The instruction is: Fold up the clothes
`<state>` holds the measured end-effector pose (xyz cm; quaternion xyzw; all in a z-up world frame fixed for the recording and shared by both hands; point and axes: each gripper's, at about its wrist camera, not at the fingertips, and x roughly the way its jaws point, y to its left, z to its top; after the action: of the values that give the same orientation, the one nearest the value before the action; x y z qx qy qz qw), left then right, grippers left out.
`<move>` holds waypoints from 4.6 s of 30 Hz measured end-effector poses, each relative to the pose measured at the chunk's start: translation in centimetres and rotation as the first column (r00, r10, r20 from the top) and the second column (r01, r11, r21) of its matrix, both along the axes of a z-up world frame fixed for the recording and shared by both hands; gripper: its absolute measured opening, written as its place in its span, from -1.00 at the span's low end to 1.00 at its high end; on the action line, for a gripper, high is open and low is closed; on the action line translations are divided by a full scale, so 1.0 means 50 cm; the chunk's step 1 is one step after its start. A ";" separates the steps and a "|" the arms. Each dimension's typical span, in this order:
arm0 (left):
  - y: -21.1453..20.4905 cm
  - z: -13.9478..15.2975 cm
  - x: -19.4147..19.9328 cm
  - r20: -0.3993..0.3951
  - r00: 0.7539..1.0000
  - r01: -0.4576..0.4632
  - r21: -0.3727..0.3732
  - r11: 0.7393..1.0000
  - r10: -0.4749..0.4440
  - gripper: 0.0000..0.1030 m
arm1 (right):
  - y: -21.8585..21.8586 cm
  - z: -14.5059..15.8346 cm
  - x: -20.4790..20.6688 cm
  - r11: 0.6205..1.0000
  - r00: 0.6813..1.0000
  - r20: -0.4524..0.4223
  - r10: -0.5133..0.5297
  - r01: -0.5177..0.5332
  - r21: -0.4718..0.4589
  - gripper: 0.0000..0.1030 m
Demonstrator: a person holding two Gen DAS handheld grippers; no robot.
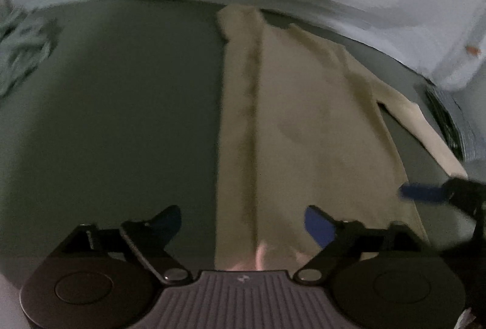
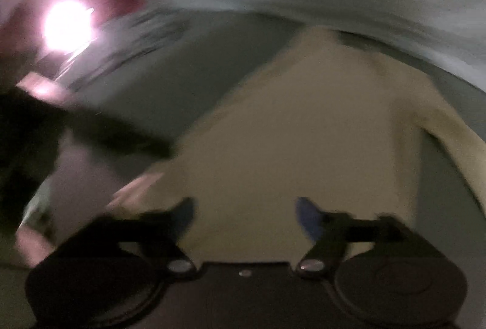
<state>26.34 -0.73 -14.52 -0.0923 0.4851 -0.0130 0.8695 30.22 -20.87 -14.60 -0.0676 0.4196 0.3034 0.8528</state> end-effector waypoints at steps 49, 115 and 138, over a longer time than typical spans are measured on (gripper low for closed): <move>-0.050 0.014 0.264 -0.013 0.993 0.105 -0.353 0.930 -0.117 0.06 | 0.102 0.014 0.054 0.998 0.944 0.330 -0.022 0.043 -0.055 -0.93; -0.131 0.000 0.065 -0.127 0.626 0.725 -0.269 0.634 -0.770 0.20 | -0.093 0.028 -0.051 0.719 0.718 -0.024 -0.695 0.695 -0.031 -0.33; 0.198 0.031 0.197 -0.003 0.999 0.043 -0.342 0.939 -0.047 0.43 | -0.019 -0.019 0.430 0.888 0.917 -0.047 -0.395 0.395 0.236 -0.01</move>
<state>36.19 9.15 -12.95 -0.2310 0.4822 -0.1163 0.8370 51.69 -21.82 -15.56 0.1229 0.3836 0.1723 0.8989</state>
